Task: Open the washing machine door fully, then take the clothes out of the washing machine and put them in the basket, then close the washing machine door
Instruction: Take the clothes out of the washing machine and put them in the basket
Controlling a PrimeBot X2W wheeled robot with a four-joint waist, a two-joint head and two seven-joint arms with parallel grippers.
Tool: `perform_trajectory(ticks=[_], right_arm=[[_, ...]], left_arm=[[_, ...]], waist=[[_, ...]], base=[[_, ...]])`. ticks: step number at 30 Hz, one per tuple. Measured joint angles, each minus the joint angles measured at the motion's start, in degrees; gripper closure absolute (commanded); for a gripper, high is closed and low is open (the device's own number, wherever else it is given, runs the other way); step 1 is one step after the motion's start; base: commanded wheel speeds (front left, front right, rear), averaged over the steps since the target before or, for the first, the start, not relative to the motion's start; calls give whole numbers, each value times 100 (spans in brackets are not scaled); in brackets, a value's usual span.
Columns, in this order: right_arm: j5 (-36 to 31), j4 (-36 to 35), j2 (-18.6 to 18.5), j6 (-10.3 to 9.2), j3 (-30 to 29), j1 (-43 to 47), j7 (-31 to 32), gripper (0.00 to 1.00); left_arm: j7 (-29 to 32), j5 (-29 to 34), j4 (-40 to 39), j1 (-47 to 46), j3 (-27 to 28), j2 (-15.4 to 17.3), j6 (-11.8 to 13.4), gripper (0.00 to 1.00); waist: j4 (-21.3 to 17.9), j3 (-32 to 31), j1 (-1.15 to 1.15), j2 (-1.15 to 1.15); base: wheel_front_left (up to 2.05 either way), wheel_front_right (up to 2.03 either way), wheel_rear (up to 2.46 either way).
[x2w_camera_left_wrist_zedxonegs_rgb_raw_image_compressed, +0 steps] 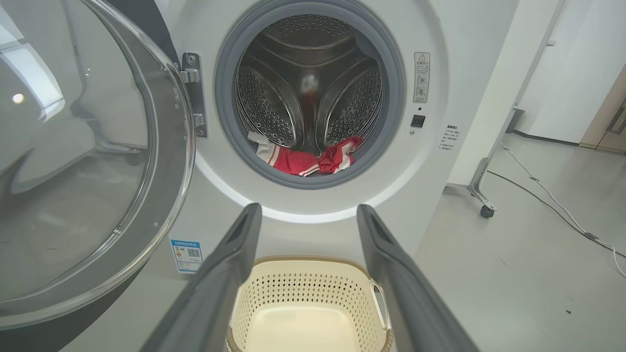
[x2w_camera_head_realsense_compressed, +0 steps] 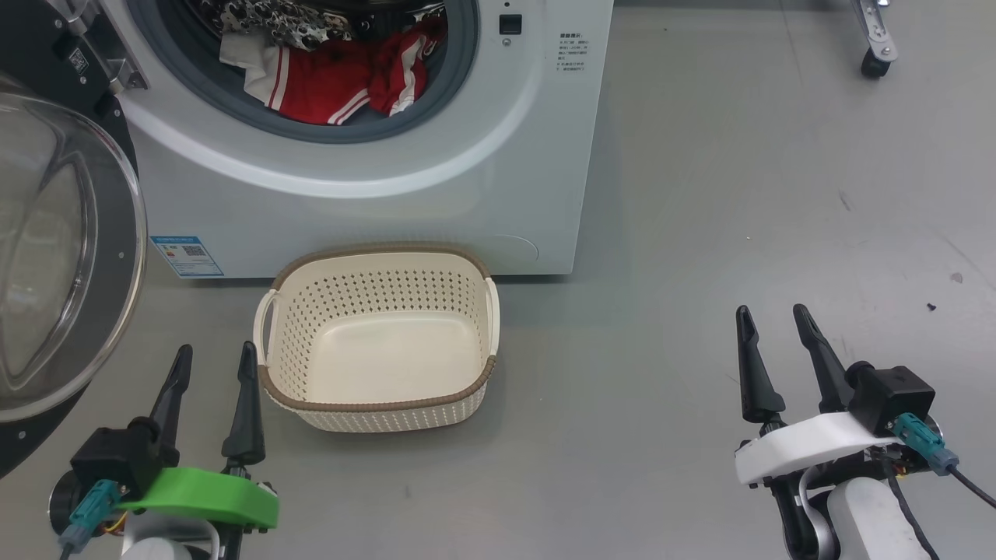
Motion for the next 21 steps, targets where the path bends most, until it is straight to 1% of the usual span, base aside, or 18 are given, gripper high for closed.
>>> perform_trajectory(ticks=[10, 21], right_arm=[[0, 1, 5, 0, 3, 0, 0, 0], [0, 7, 9, 0, 5, 1, 0, 0]], left_arm=[[-15, 0, -80, 0, 7, 0, -40, 0], [-15, 0, -102, 0, 8, 2, -47, 0]], waist=[[16, 16, 0, 0], [38, 30, 0, 0]], base=[[45, -47, 1], [81, -81, 1]])
